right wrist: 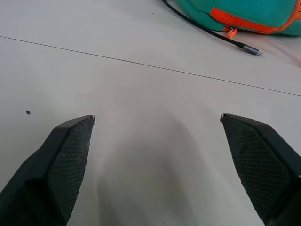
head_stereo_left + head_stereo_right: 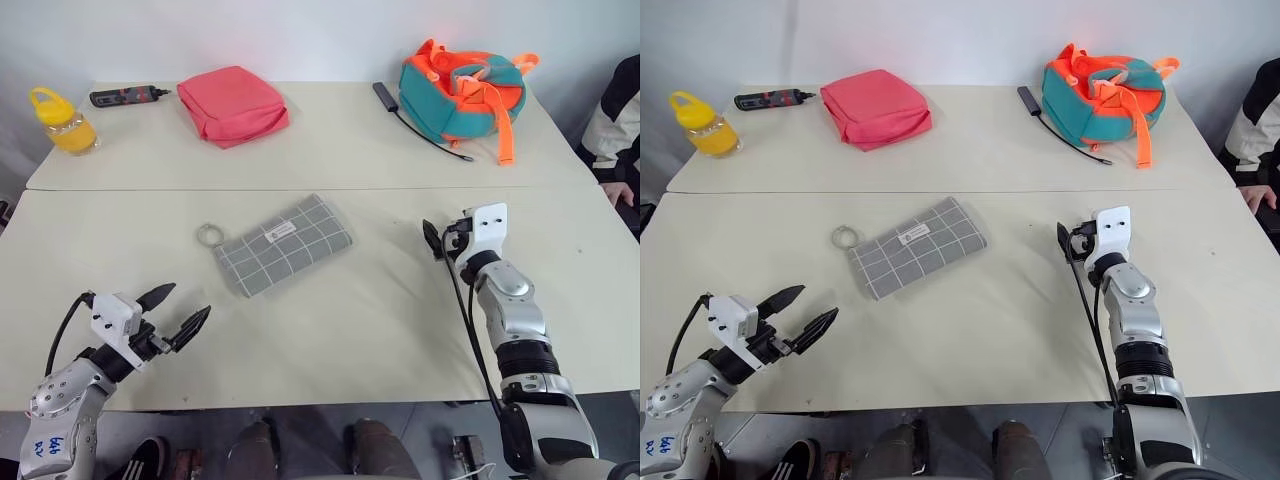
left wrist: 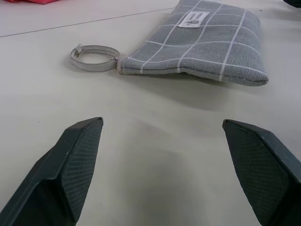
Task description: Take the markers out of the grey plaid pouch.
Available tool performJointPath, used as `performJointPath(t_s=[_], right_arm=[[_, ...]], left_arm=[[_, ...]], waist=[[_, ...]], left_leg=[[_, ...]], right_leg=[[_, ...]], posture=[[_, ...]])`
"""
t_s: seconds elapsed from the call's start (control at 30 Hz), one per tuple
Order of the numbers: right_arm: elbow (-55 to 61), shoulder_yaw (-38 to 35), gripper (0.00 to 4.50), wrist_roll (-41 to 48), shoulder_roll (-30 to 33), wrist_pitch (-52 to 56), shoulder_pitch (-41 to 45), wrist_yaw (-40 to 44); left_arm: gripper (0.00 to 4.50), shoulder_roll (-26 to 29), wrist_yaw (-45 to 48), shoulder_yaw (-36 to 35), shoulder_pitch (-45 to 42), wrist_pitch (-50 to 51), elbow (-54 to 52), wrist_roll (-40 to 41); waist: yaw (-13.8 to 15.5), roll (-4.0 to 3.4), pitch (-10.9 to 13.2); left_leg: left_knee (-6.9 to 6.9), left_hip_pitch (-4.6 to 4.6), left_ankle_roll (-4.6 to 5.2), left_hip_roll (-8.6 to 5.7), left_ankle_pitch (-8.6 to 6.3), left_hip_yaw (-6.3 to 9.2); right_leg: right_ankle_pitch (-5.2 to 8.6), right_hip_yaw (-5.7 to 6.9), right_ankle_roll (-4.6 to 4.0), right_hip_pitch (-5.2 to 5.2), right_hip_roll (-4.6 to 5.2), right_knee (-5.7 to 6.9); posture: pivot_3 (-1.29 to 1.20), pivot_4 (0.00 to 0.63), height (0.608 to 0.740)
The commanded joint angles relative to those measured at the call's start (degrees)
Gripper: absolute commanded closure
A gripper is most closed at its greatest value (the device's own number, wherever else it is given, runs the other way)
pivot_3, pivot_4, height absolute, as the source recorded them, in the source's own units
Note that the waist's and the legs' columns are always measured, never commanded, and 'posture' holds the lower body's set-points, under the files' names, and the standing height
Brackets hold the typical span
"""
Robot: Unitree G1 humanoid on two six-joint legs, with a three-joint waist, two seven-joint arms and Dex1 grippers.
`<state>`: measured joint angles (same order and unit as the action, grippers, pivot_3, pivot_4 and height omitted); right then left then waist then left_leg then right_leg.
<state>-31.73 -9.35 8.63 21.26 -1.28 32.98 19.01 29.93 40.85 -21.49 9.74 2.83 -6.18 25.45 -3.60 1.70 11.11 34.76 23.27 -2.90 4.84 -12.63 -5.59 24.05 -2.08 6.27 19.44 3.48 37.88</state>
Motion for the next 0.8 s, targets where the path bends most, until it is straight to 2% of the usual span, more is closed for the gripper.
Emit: performJointPath(t_s=[0.03, 0.1, 0.5, 0.77, 0.8], right_arm=[[1.48, -0.28, 0.00, -0.42, 0.64, -1.47, 0.73, 0.15], [1.57, -0.17, 0.00, -0.63, 0.58, -1.32, 0.84, 0.14], [5.86, 3.12, 0.00, -1.38, -0.94, -0.60, 1.12, 1.85], [13.99, 7.74, 0.00, 0.78, -3.51, 2.94, 1.82, 7.43], [15.12, 8.13, 0.18, 0.98, -3.96, 3.67, 1.91, 7.80]], left_arm=[[0.17, -0.46, -0.70, -1.14, 0.77, -0.97, -1.19, 0.25], [0.17, -0.36, -1.58, -0.81, 0.89, -1.05, -1.57, -0.85], [0.17, -2.15, -2.72, -1.02, 0.06, 5.38, -5.05, 4.82], [0.17, -2.80, -4.17, -0.93, -0.19, 11.56, -8.42, 8.61], [0.15, -2.82, -4.40, -1.13, -0.37, 12.01, -8.59, 8.97]], waist=[[0.00, 0.00, 0.00], [0.00, 0.00, 0.00], [-0.01, 0.00, 0.00], [-0.36, 0.00, 0.00], [-0.41, 0.00, 0.00]], left_leg=[[0.00, 0.00, 0.00, 0.00, 0.00, -0.01], [0.02, 0.00, 0.01, 0.01, 0.00, -0.01], [0.09, 0.00, 0.03, 0.06, -0.04, -0.04], [0.16, 0.02, 0.02, 0.08, -0.09, -0.04], [0.16, 0.02, 0.01, 0.09, -0.09, -0.04]], right_leg=[[0.00, 0.00, 0.00, 0.00, 0.00, 0.00], [0.00, 0.00, 0.00, 0.00, 0.00, 0.01], [-0.01, 0.01, 0.03, 0.01, 0.00, 0.05], [-0.02, 0.01, 0.04, 0.01, -0.02, 0.08], [-0.02, 0.01, 0.04, 0.01, -0.01, 0.08]], posture=[[0.00, 0.150, 0.740], [0.00, 0.150, 0.740], [0.00, 0.150, 0.740], [0.00, 0.150, 0.740], [0.00, 0.150, 0.740]])
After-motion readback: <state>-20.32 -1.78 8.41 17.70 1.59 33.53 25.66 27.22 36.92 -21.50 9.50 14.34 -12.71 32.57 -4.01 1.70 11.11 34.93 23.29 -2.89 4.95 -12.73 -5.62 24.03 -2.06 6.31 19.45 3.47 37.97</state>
